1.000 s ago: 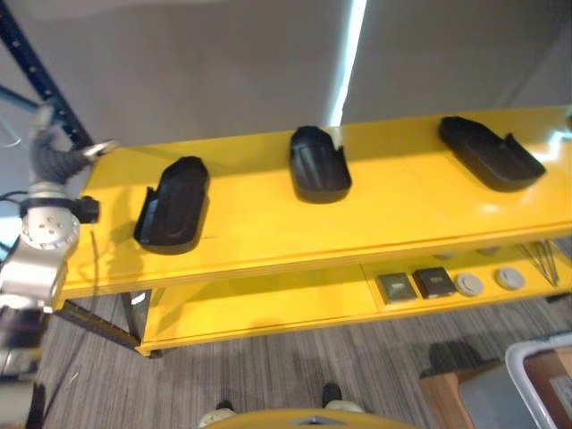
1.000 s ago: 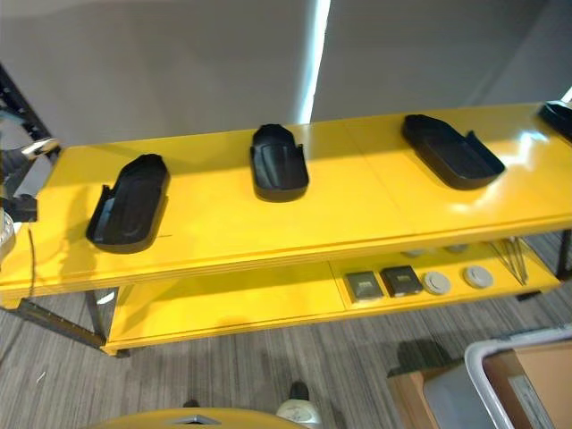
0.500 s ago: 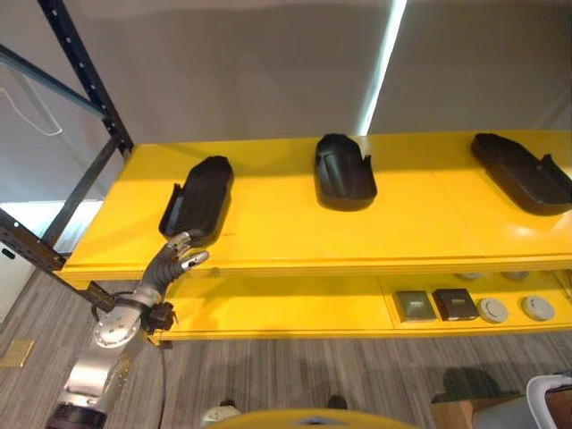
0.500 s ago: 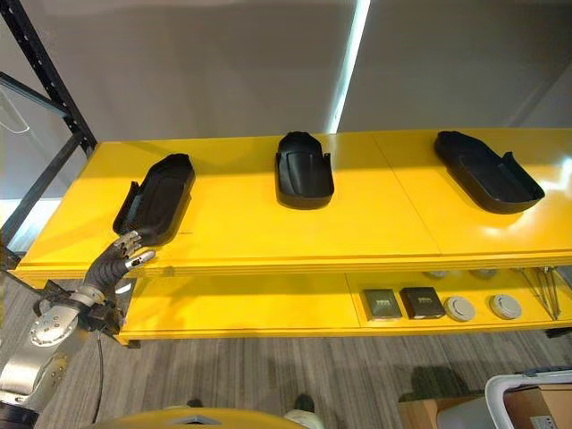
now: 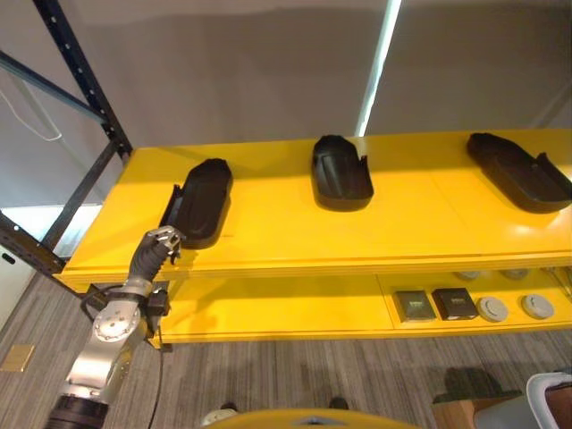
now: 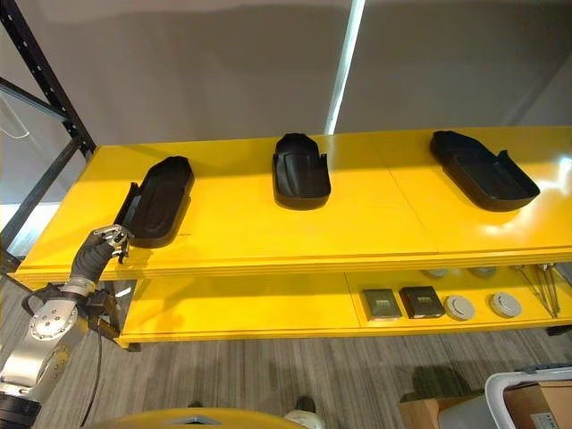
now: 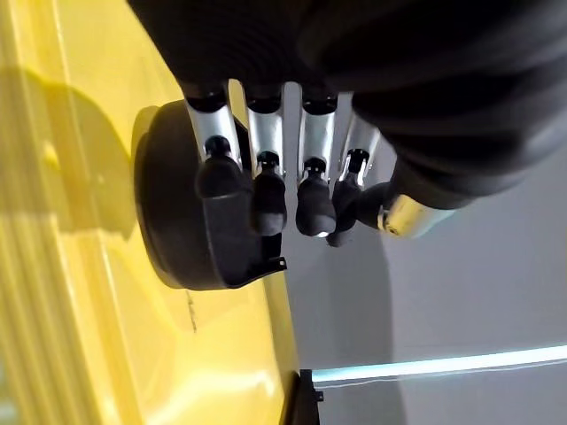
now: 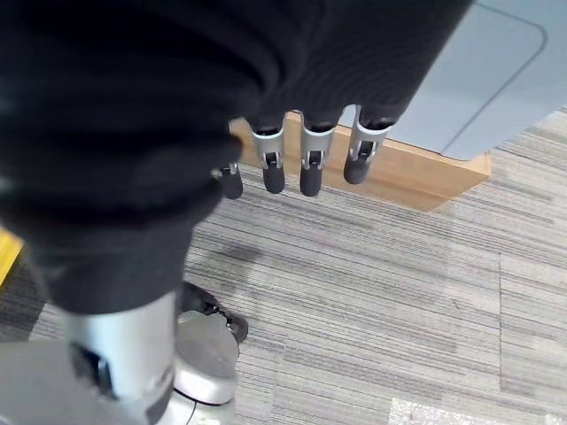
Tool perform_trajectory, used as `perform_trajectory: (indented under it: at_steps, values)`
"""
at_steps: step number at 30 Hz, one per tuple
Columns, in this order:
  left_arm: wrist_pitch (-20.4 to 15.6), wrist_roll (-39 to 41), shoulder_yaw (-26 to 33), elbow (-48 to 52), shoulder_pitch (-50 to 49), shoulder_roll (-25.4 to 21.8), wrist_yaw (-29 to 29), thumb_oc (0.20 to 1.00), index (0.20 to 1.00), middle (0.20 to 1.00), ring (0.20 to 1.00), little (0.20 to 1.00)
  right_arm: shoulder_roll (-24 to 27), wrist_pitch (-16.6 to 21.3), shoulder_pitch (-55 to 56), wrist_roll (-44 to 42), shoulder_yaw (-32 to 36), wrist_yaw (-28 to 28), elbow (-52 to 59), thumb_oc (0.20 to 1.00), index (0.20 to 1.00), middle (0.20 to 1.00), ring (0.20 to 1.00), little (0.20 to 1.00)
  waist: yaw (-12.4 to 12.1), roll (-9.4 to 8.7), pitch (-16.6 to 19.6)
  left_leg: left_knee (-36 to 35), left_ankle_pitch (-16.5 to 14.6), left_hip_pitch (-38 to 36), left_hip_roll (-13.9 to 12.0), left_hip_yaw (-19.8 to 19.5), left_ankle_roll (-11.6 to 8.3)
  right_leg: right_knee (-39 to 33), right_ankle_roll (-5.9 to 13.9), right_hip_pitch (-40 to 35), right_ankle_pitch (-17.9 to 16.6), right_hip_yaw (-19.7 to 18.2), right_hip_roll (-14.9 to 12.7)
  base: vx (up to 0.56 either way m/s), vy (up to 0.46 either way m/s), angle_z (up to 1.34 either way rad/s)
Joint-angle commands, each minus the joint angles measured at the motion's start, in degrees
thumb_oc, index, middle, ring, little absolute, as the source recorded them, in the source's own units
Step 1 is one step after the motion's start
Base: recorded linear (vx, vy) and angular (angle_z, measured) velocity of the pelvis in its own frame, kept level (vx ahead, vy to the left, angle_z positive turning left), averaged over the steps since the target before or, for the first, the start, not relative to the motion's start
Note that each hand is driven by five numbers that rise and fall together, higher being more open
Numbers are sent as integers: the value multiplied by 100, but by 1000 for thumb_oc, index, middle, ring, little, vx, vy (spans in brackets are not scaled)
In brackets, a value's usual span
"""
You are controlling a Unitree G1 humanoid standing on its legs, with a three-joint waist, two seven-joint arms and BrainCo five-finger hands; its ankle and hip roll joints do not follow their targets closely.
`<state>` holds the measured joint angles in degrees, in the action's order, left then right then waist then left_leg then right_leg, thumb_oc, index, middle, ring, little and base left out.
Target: Move parts from the plastic box to the shelf.
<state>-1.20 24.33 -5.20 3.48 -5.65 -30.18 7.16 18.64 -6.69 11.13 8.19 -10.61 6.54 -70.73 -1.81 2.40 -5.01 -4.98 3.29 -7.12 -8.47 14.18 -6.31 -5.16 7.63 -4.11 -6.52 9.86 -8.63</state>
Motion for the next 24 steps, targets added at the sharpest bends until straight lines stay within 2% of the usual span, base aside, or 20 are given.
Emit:
perform_trajectory:
  at_steps: [1, 11, 24]
  values:
    - [-286, -174, 19, -114, 654, -35, 278, 200, 200, 200, 200, 200, 0, -122, -145, -90, -207, 95, -72, 1000, 1000, 1000, 1000, 1000, 47, -96, -282, 135, -314, 105, -189, 42, 133, 77, 223, -216, 387, 67, -299, 0, 0, 0]
    - [-521, -206, -237, -919, 826, 254, 655, 200, 200, 200, 200, 200, 9, -151, -130, 42, -266, 69, 24, 1000, 1000, 1000, 1000, 1000, 177, -154, -300, 147, -339, 62, -209, 149, 136, 98, 204, -186, 397, -32, -280, 1, 0, 0]
    - [-782, -462, -224, -1377, 1194, 282, 1019, 200, 200, 200, 200, 200, 109, -95, -124, 187, -257, -50, 40, 1000, 1000, 1000, 1000, 1000, 328, -155, -299, 183, -346, 37, -238, 234, 133, 143, 194, -154, 423, -138, -268, 3, -1, -4]
